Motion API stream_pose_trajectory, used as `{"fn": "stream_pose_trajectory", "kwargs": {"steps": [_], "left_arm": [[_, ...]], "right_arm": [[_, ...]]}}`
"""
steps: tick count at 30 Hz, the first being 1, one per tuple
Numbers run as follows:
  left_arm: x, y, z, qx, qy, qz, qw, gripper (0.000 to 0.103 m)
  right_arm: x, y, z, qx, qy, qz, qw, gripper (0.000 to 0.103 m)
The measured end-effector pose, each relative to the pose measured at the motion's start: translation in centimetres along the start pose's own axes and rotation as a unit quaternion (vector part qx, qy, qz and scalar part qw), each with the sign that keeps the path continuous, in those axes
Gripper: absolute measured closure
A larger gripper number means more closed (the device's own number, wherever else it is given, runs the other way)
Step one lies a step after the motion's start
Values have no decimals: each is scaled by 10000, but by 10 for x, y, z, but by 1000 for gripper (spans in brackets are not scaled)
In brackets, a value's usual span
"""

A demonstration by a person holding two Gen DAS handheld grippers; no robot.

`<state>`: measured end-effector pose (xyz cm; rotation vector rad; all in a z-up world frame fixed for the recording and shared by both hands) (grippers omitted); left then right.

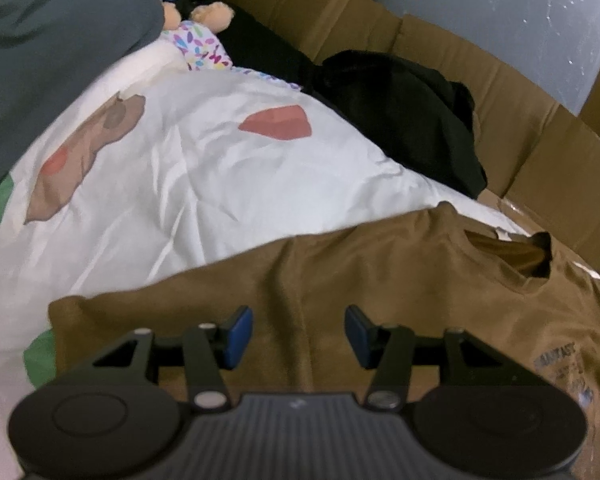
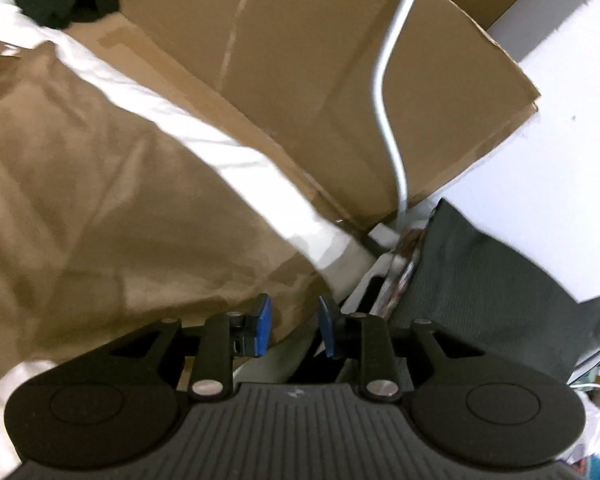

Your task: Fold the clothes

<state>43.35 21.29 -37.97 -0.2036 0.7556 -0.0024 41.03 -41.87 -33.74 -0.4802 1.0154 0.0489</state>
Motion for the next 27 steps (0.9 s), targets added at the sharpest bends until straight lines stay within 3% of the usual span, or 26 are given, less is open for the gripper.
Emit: {"fn": "stream_pose_trajectory", "kwargs": {"steps": [9, 15, 27], "left_arm": [[-29, 17, -1, -134, -39, 131, 9998, 48], [-47, 24, -5, -117, -38, 201, 9997, 48], [-57, 29, -14, -74, 31, 266, 9996, 48]], "right_arm": [[-13, 54, -49, -290, 260, 701, 9968, 74], [-14, 71, -58, -344, 241, 986, 9942, 73], [9, 74, -58, -620, 391, 836, 9938, 68]]}}
Point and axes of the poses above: each gripper's, at about its wrist camera, not at the fingertips, and x roughly the way its jaws point, y to its left, z to its top, the point moved 8 cm from there along x, roughly the way its jaws point, and after that the axes turned 8 degrees about -y, right-handed, at the moved point
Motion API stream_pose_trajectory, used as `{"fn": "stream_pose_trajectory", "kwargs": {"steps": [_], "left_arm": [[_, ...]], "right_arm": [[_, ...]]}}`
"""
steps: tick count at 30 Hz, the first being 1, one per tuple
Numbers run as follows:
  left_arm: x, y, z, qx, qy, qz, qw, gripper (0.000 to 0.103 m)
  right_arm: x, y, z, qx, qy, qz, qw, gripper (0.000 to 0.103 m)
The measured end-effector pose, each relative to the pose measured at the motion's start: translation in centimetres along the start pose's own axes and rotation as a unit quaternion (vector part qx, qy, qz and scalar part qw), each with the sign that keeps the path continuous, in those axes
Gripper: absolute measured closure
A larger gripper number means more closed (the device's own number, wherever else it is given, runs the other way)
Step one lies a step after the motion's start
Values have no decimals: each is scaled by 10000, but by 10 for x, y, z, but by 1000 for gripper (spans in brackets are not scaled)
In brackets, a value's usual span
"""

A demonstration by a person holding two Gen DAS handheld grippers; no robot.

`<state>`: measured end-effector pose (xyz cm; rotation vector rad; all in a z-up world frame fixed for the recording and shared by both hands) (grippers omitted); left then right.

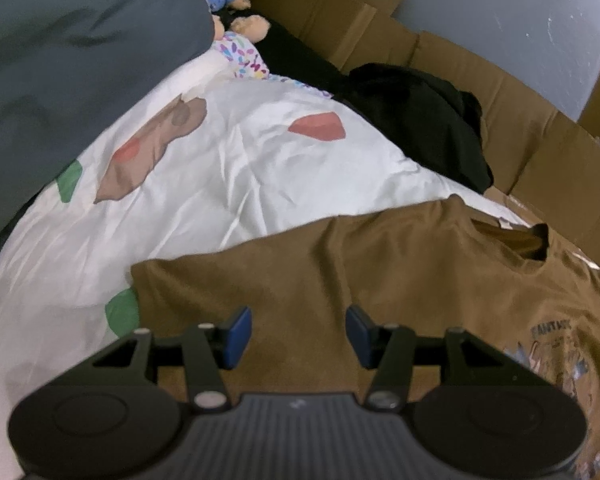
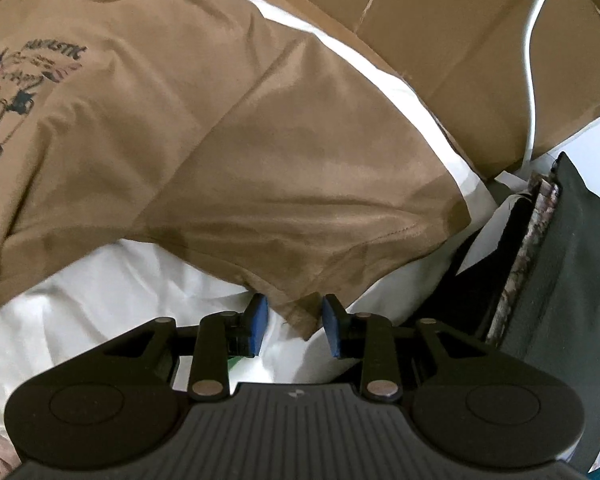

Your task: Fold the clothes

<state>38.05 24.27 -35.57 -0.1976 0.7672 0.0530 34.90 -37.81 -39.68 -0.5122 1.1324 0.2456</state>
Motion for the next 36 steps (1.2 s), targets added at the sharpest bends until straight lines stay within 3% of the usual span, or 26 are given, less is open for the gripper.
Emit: {"fn": "stream_pose_trajectory", "kwargs": {"steps": [4, 16, 18, 20, 21, 31, 36], "left_arm": [[5, 1, -2, -24, 35, -13, 10000, 48], [18, -3, -8, -9, 137, -39, 9999, 48], [18, -3, -9, -11, 149, -33, 9999, 48], [18, -3, -10, -20, 154, -33, 9999, 48], [18, -3, -10, -19, 155, -35, 9999, 48], [6, -2, -6, -36, 98, -52, 9999, 48], [-2, 8, -12, -134, 179, -3, 9997, 48]], "right_arm": [[-2, -1, 3, -83, 113, 251, 9996, 62], [10, -9, 8, -699, 412, 496, 9955, 63], [17, -5, 4, -825, 479, 522, 9941, 69], [18, -3, 2, -889, 458, 548, 9935, 89], [17, -2, 1, -907, 433, 557, 9934, 93], [-3, -12, -21, -1035, 627, 412, 9918, 95], [4, -13, -31, -1377, 757, -57, 9876, 95]]}}
Point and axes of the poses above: each gripper's, at about its wrist camera, not at the fingertips, and x roughly the way its jaws point, y to its left, z to its top, the point moved 8 cm from there along x, roughly the way its jaws point, and after that the axes turned 8 degrees about -y, right-handed, at the moved point
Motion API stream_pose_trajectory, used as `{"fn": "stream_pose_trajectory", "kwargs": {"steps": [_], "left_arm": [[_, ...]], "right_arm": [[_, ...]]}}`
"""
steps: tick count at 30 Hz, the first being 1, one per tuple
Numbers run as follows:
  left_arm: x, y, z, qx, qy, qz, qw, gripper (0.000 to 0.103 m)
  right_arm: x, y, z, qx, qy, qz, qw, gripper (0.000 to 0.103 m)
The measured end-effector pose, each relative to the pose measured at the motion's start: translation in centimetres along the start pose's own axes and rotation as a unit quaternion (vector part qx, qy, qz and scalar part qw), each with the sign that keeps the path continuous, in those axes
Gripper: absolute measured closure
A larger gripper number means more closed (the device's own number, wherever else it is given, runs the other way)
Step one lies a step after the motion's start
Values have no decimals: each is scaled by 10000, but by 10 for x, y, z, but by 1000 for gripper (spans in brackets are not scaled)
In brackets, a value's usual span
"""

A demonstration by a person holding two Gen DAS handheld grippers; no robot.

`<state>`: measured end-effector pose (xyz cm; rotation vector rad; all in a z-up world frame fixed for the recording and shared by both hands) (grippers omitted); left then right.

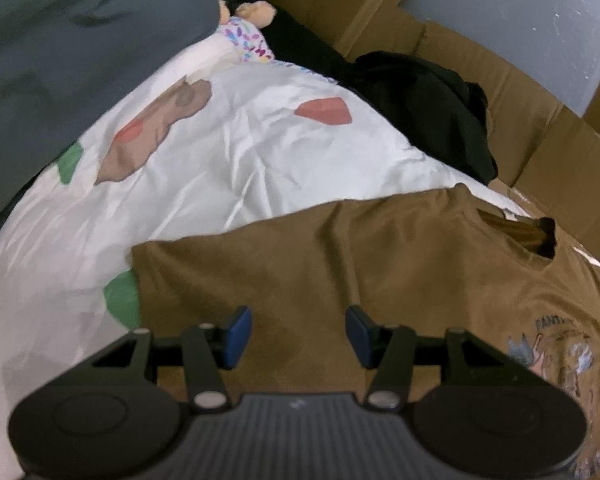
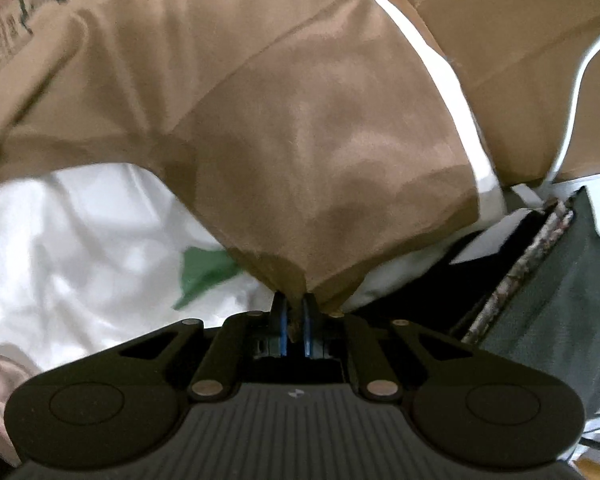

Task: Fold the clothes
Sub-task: 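Lower the folded side onto the shirt and open the right gripper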

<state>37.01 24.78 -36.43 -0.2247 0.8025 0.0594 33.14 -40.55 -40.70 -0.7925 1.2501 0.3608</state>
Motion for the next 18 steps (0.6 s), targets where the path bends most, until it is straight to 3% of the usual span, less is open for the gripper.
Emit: {"fn": "stream_pose_trajectory", "kwargs": {"steps": [4, 8, 11, 14, 18], "left_arm": [[-6, 7, -7, -112, 101, -26, 9999, 48], [-12, 7, -19, -164, 268, -194, 9993, 48], [-15, 2, -31, -123, 435, -384, 9982, 48], [-19, -4, -42, -141, 596, -541, 9967, 48], [-24, -16, -60, -79, 855, -768, 9933, 47]], "right_arm": [[1, 3, -2, 79, 148, -166, 9997, 92], [-16, 7, 0, 386, -81, -66, 9992, 71], [-34, 5, -1, 954, -381, 67, 9947, 70], [-46, 3, 2, 1522, -644, 242, 9860, 70], [-47, 17, 23, 2402, -967, 620, 9639, 70]]}}
Point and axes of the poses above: each gripper's, at about its wrist camera, not at the fingertips, and x roughly the way its jaws point, y to its left, z to its top, the point moved 8 cm from there along x, roughly the way its jaws point, and after that the axes turned 8 degrees about -y, right-handed, at the moved point
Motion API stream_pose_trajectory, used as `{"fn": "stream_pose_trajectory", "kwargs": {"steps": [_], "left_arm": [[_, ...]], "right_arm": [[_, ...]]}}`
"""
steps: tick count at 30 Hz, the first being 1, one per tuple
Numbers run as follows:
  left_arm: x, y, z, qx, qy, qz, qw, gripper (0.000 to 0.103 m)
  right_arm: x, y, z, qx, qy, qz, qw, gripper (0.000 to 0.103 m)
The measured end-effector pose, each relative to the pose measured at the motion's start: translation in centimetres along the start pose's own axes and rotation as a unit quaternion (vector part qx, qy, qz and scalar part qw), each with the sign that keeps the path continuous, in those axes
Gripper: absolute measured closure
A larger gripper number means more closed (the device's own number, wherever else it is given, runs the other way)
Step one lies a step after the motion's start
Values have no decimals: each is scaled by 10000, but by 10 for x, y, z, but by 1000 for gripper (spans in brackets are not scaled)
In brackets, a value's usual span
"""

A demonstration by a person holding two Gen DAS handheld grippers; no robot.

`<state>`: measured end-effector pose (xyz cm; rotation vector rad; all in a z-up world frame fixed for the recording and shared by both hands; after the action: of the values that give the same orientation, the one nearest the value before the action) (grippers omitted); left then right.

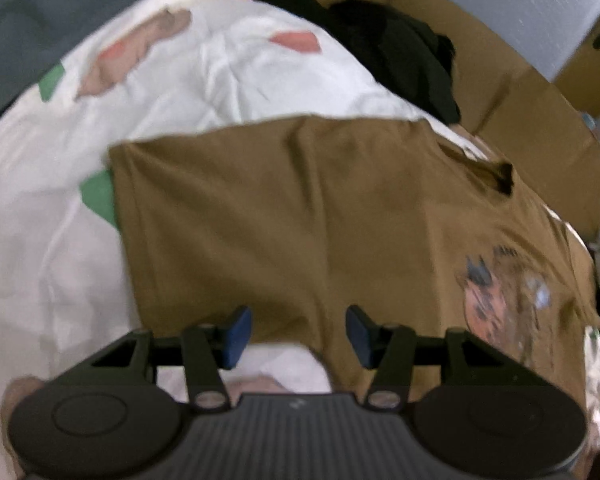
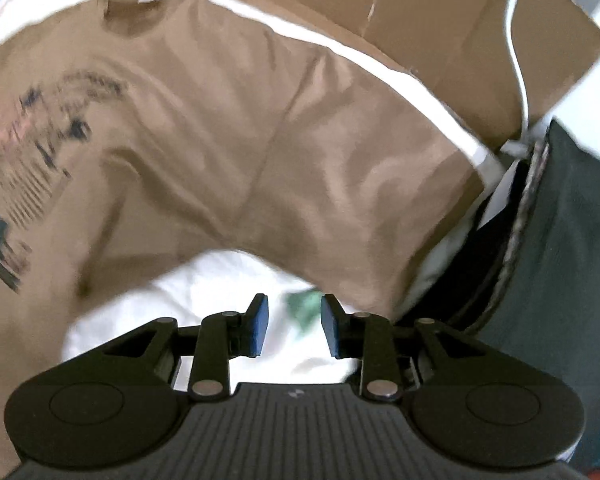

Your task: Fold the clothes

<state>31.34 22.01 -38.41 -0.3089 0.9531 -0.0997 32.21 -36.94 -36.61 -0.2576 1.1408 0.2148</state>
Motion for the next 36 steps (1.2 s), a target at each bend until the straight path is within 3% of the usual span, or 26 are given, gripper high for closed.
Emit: {"fn": "stream_pose_trajectory", "kwargs": {"steps": [4, 10, 22, 24, 25, 26, 29, 33, 36], "left_arm": [[3, -6, -18, -81, 235, -143, 9996, 43], [10, -6, -34, -393, 341, -188, 9985, 43], [16, -12, -35, -581, 322, -415, 9969, 45], [18, -14, -37, -497, 331, -365, 9975, 52], [19, -14, -37, -438, 328, -301, 9981, 60], [19, -12, -38, -402, 321, -239, 9984, 70], [18, -5, -37, -484, 334, -256, 9979, 96], [15, -1, -37, -436, 267, -220, 9985, 101], [13, 5, -35, -408, 218, 43, 9989, 103]], "right_arm": [[21, 11, -9, 788, -139, 291, 9964, 70], [31, 42, -24, 1940, -312, 797, 9773, 70], [47, 83, -41, 2932, -315, 1269, 9471, 70], [47, 85, -41, 3031, -366, 1276, 9437, 75], [47, 87, -42, 3085, -398, 1274, 9418, 90], [47, 88, -42, 3077, -410, 1259, 9422, 95], [43, 89, -40, 2981, -455, 1205, 9458, 98], [33, 78, -44, 2815, -401, 848, 9550, 99], [27, 64, -49, 2711, -348, 592, 9601, 99]]}}
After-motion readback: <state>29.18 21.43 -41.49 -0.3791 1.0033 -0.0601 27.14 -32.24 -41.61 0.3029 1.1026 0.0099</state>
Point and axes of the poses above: each gripper's, at about its wrist camera, not at the fingertips, and x roughly the way its jaws point, y to its left, z to its top, the point moved 8 cm from there along x, roughly the way its jaws point, and after that the axes turned 8 degrees about -y, right-handed, at the moved point
